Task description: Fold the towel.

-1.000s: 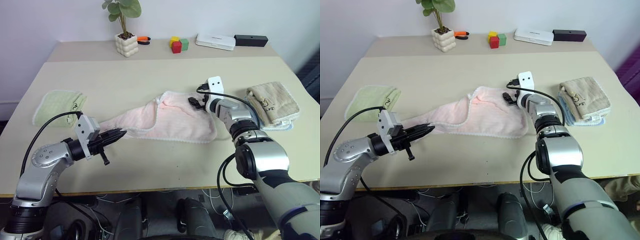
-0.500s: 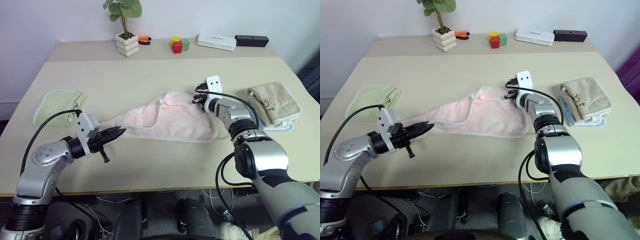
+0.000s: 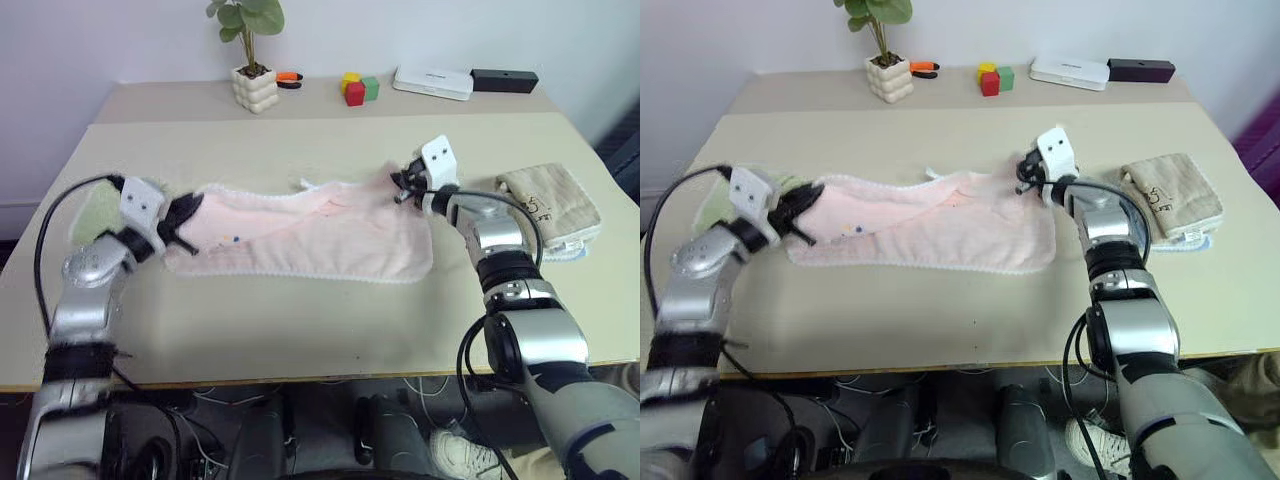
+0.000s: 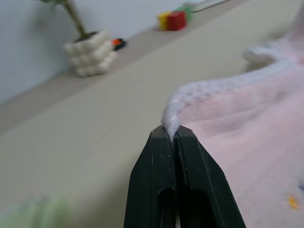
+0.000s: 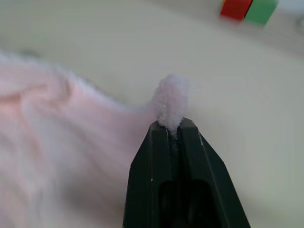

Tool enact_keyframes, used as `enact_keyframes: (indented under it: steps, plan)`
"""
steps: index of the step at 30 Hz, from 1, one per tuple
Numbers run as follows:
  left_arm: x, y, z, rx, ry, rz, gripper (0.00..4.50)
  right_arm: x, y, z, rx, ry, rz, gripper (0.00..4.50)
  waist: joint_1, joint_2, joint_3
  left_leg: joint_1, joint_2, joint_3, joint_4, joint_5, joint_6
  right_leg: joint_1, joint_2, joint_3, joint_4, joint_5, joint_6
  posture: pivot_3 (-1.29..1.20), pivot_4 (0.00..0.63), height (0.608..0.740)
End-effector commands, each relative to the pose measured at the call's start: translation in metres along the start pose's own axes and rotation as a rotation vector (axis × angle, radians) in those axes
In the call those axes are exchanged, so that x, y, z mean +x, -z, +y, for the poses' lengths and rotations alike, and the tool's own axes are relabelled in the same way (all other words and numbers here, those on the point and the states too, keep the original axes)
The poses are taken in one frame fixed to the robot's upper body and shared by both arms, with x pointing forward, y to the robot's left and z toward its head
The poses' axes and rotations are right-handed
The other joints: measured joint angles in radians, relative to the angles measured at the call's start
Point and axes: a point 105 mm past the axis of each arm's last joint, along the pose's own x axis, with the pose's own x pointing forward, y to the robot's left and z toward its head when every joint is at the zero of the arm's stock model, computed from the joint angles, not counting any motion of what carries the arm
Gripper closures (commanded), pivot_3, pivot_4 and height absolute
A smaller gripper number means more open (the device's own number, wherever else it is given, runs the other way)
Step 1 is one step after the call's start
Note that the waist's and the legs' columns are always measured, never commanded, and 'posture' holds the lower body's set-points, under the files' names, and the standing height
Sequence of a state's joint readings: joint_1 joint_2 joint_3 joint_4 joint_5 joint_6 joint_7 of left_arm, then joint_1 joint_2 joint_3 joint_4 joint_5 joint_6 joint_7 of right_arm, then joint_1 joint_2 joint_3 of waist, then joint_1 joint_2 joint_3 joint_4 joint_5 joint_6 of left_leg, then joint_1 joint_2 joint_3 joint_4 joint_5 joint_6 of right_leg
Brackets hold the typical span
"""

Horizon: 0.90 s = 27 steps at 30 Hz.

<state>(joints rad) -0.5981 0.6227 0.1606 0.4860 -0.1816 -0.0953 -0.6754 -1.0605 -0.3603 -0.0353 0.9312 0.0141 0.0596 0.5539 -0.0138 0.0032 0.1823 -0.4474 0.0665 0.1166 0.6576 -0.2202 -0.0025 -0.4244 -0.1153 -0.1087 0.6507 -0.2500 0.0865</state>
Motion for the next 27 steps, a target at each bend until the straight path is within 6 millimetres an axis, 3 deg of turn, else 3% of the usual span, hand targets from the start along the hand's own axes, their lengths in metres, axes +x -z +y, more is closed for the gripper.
enact_keyframes:
  steps: [1,5,8,11,13,17,21,24,27]
  plan:
    - [0.023,-0.023,0.039,0.116,-0.122,-0.029,4.5,0.011,-0.044,-0.013,-0.096,0.107,-0.098,4.46,0.0,0.0,0.0,0.0,0.0,0.0,0.0,0.0,0.0,0.0,0.0,0.0,0.0,0.0,0.0,0.0,0.15,0.74]
    - [0.039,-0.075,0.089,0.212,-0.323,-0.069,4.5,0.013,-0.084,-0.03,-0.175,0.256,-0.176,4.46,-0.004,-0.003,0.001,-0.002,-0.001,0.001,-0.002,0.003,-0.004,0.0,0.0,0.0,-0.003,0.0,0.001,0.0,0.15,0.74]
    - [0.034,-0.109,0.107,0.269,-0.372,-0.145,4.5,0.005,-0.114,-0.042,-0.116,0.312,-0.296,4.46,-0.008,-0.003,0.001,-0.003,-0.001,0.005,-0.008,0.003,-0.005,-0.004,-0.001,0.0,-0.004,0.0,0.001,0.0,0.15,0.74]
    - [0.026,-0.121,0.109,0.359,-0.333,-0.176,4.5,-0.005,-0.122,-0.045,-0.135,0.292,-0.39,4.46,-0.012,-0.003,0.001,-0.002,0.0,0.01,-0.011,0.003,-0.005,-0.006,-0.002,0.0,-0.005,-0.001,0.002,0.0,0.15,0.74]
    - [0.022,-0.116,0.102,0.349,-0.259,-0.197,4.5,-0.011,-0.119,-0.041,-0.182,0.24,-0.436,4.46,-0.017,-0.003,0.001,0.0,0.0,0.013,-0.012,0.003,-0.005,-0.006,-0.003,0.0,-0.005,-0.001,0.002,0.0,0.15,0.74]
    - [0.01,-0.075,0.066,0.304,-0.002,-0.194,4.5,-0.028,-0.084,-0.012,-0.286,0.046,-0.471,4.46,-0.025,-0.003,0.001,0.004,0.0,0.013,-0.01,0.003,-0.005,-0.002,-0.004,0.0,-0.005,-0.001,0.003,0.0,0.15,0.74]
    - [-0.014,-0.031,0.034,0.27,0.166,-0.143,4.5,-0.05,-0.025,0.014,-0.378,-0.079,-0.367,4.46,-0.029,-0.003,0.001,0.004,0.001,0.013,-0.008,0.003,-0.005,-0.002,-0.004,0.0,-0.002,-0.001,0.002,0.0,0.15,0.74]
    - [-0.03,-0.009,0.016,0.255,0.241,-0.097,4.5,-0.066,0.009,0.023,-0.39,-0.161,-0.269,4.46,-0.029,-0.003,0.001,0.003,0.001,0.013,-0.007,0.003,-0.005,-0.004,-0.004,0.001,-0.001,-0.001,0.002,0.0,0.15,0.74]
    - [-0.044,0.001,0.008,0.24,0.286,-0.062,4.5,-0.082,0.033,0.034,-0.431,-0.264,-0.187,4.46,-0.028,-0.003,0.001,0.004,0.001,0.013,-0.007,0.003,-0.005,-0.003,-0.004,0.002,-0.001,-0.001,0.002,0.0,0.15,0.74]
